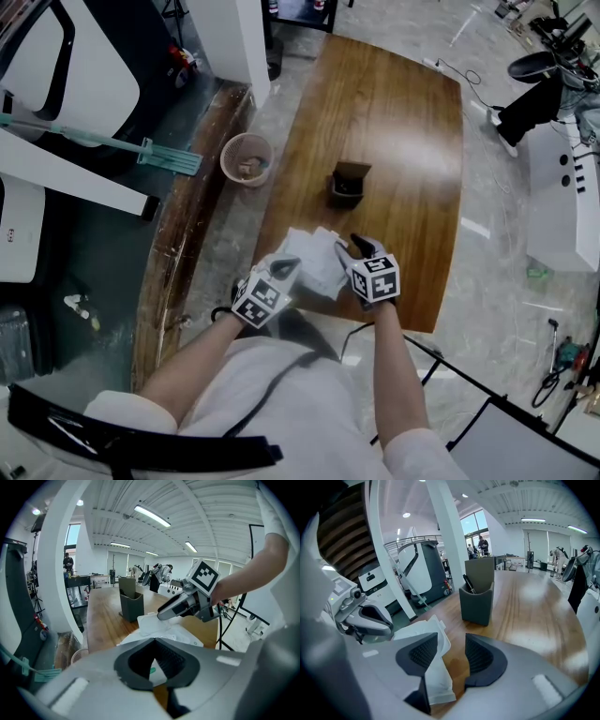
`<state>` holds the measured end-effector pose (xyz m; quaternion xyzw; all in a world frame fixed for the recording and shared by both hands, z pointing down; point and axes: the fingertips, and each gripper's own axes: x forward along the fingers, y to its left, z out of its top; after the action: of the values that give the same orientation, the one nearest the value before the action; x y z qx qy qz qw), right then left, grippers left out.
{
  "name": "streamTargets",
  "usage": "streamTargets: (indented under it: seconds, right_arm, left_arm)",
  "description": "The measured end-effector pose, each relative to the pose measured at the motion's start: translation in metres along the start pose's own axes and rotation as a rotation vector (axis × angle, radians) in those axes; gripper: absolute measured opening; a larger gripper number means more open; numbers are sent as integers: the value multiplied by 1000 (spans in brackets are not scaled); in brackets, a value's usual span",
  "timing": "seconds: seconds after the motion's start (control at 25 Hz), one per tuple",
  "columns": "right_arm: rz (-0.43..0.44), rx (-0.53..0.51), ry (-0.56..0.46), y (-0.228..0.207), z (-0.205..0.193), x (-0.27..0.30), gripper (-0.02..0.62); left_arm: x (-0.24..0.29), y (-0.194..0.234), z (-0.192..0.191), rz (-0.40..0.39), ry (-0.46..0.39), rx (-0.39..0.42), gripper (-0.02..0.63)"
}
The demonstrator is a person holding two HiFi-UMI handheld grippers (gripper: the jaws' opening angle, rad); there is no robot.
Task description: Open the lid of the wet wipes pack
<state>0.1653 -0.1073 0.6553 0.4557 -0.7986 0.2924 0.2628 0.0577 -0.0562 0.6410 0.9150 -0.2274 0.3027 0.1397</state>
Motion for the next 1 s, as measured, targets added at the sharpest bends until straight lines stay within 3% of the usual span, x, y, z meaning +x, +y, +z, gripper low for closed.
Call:
streamTargets:
  seconds: [0.72, 1.0]
  right_arm:
    - [-97, 25, -66, 16, 11, -35, 186]
    - [-143, 45, -155, 31, 20, -57, 182]
  left_arm:
    - [-29, 5, 22, -52, -50, 80, 5]
    - [-41, 5, 30, -81, -65, 146, 5]
